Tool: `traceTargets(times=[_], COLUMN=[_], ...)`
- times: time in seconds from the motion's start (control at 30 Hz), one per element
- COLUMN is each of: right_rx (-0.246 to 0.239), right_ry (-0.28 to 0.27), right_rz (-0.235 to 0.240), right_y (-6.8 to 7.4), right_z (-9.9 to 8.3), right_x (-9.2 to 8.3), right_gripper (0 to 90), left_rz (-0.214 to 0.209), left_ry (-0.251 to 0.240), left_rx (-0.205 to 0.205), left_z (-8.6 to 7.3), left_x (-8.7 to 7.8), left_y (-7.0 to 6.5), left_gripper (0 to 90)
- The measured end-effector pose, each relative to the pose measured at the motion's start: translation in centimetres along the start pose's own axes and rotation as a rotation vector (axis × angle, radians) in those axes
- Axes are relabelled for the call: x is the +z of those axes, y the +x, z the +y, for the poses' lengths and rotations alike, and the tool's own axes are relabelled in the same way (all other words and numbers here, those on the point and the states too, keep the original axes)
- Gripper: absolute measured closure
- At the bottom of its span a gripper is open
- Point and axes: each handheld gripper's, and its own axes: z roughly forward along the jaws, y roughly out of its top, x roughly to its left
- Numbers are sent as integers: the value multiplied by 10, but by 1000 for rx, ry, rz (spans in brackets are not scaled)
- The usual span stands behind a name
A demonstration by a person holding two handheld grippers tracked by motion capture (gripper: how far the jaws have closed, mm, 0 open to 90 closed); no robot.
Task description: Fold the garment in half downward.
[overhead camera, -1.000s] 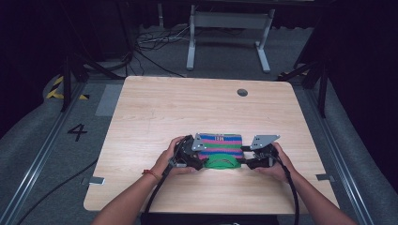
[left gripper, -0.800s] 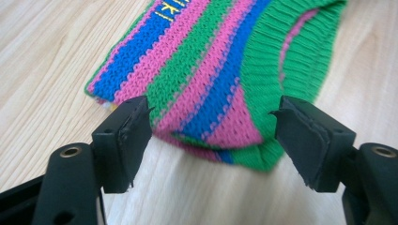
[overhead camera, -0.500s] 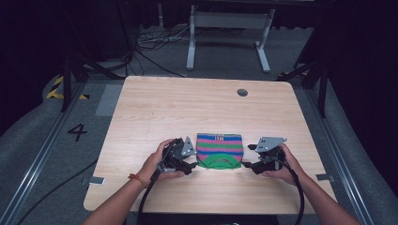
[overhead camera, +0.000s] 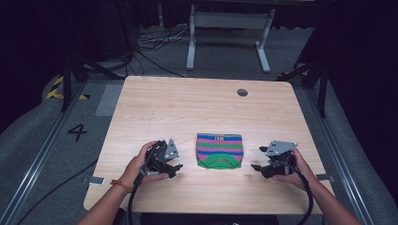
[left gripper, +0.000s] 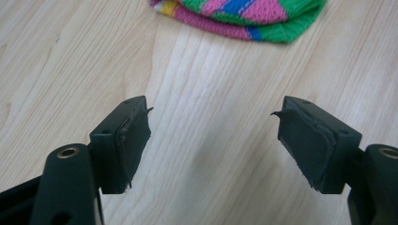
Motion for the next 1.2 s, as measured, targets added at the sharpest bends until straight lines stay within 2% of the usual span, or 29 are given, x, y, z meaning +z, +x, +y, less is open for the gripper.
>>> traceTargets(times=[0.3,0.5,0.63,0.73,0.83,0.9,0.93,1.03,1.17,1.2], right_rx=[28,51,80,101,119,139,139,168,208,211], right_ry=[13,14,8,-18,-28,-14,-14,-12,-17,-17], right_rz=[-40,-64,-75,-99,-108,-108,-108,-98,-103,-109], right_y=[-7,-12,-16,-18,-20,-25,-25,-28,-31,-32], right_z=[-21,-38,-50,-61,-69,-81,-81,-92,-104,-107], right_x=[-17,-29,-37,-43,-48,-53,-53,-56,-59,-60], right_gripper=[253,248,246,250,250,248,248,248,248,247], left_rz=[41,31,44,47,49,45,45,50,51,50], left_ry=[21,5,8,17,12,1,1,0,7,0], left_rx=[-38,-42,-43,-39,-60,-97,-97,-126,-142,-157], left_z=[-21,-30,-37,-43,-51,-61,-61,-74,-87,-91], left_x=[-12,-20,-23,-24,-26,-30,-30,-33,-36,-38], left_y=[4,4,6,7,10,13,13,15,15,16], left_gripper=[249,226,214,208,209,209,209,209,206,203])
